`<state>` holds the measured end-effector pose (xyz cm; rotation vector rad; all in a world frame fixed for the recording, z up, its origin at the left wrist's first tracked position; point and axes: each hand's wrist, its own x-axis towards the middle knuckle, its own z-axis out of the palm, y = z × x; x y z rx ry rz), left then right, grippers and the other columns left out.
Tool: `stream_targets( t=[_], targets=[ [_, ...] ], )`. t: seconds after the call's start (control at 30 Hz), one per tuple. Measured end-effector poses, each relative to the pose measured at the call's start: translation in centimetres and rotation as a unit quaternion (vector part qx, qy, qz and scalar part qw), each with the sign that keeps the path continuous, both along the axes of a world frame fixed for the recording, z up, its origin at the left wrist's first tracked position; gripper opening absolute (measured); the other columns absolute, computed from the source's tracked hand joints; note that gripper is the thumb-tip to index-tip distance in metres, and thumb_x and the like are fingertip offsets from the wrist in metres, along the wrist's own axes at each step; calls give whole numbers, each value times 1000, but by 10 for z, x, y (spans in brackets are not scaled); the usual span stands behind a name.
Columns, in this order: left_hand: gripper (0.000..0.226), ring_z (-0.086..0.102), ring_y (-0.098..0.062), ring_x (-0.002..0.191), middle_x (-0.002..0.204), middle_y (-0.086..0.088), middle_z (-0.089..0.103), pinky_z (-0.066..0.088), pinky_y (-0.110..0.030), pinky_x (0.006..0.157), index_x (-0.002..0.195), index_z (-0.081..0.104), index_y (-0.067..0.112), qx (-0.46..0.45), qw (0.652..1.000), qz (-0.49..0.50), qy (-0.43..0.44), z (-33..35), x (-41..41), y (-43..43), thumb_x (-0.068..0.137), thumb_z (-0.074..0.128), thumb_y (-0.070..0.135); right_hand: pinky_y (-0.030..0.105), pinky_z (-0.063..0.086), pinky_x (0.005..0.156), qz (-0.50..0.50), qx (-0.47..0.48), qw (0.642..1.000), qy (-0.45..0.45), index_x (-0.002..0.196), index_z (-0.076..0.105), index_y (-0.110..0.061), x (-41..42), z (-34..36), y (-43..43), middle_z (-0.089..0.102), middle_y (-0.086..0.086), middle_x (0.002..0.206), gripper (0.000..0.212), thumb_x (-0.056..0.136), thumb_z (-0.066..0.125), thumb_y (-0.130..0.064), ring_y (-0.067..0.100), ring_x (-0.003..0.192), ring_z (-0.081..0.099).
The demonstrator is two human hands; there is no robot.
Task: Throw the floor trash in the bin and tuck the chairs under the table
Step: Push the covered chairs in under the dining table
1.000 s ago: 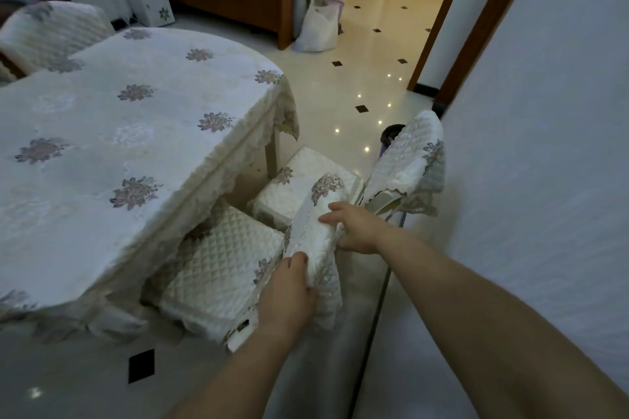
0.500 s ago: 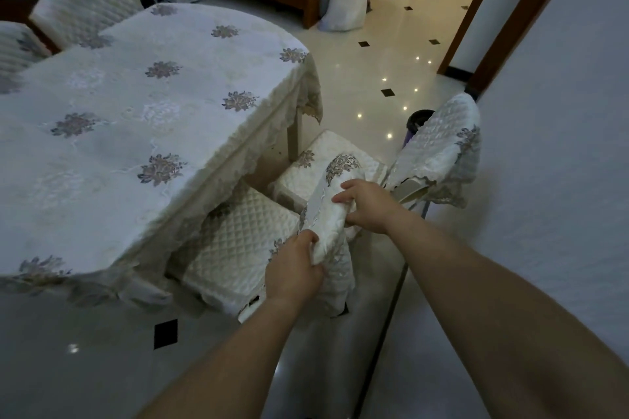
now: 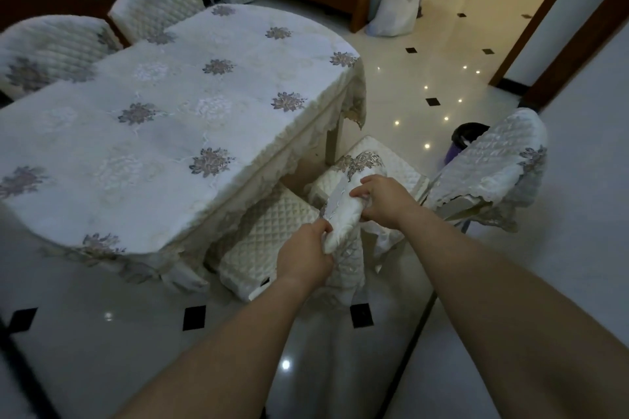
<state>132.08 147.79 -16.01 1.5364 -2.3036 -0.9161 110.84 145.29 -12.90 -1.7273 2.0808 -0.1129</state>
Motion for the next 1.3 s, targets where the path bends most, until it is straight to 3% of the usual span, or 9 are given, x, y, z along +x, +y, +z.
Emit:
stream_targets(
  t=[0.17, 0.3, 0.6, 0.7, 0.87, 1.3],
  targets=[
    [44, 64, -22, 91, 104, 4, 66, 56, -40, 72, 115, 59, 36, -7, 1000, 8, -9, -2, 9, -18, 76, 64, 17, 35, 40, 107, 14, 0, 1000, 8, 134, 66, -28, 10, 1, -18, 50, 3, 150, 59, 77, 82, -23, 27, 135, 49],
    [40, 63, -23, 91, 101, 5, 67, 43, -32, 66, 110, 60, 36, -10, 1000, 29, -3, -3, 17, -33, 75, 63, 16, 33, 41, 107, 6, -12, 1000, -13, 132, 68, -25, 21, -2, -35, 52, 5, 149, 56, 78, 82, -20, 27, 133, 51],
    [41, 65, -21, 93, 106, 7, 68, 52, -34, 70, 109, 58, 37, -14, 998, 54, 2, -4, 40, -72, 76, 66, 15, 31, 46, 99, 10, -18, 999, -34, 130, 70, -24, 43, -2, -77, 61, 5, 141, 55, 77, 82, -16, 28, 124, 58],
    [42, 65, -22, 96, 110, 6, 68, 55, -37, 76, 112, 60, 36, -7, 998, 61, -1, -1, 50, -91, 76, 66, 15, 36, 49, 99, 19, -31, 998, -49, 125, 73, -20, 53, -5, -96, 64, 10, 134, 53, 74, 83, -11, 31, 122, 58],
    [43, 64, -22, 101, 114, 5, 67, 48, -32, 73, 115, 60, 33, -13, 997, 77, -8, -1, 68, -124, 77, 67, 14, 33, 40, 111, 17, -39, 996, -75, 126, 72, -23, 73, -10, -130, 55, 10, 148, 57, 71, 85, -16, 25, 138, 49],
    [47, 62, -20, 105, 114, 6, 66, 54, -36, 83, 110, 60, 37, 29, 991, 131, -4, 5, 94, -172, 72, 61, 9, 28, 42, 103, 48, -32, 996, -72, 128, 71, -24, 100, -8, -192, 56, 8, 146, 59, 72, 86, -19, 23, 135, 52]
  ],
)
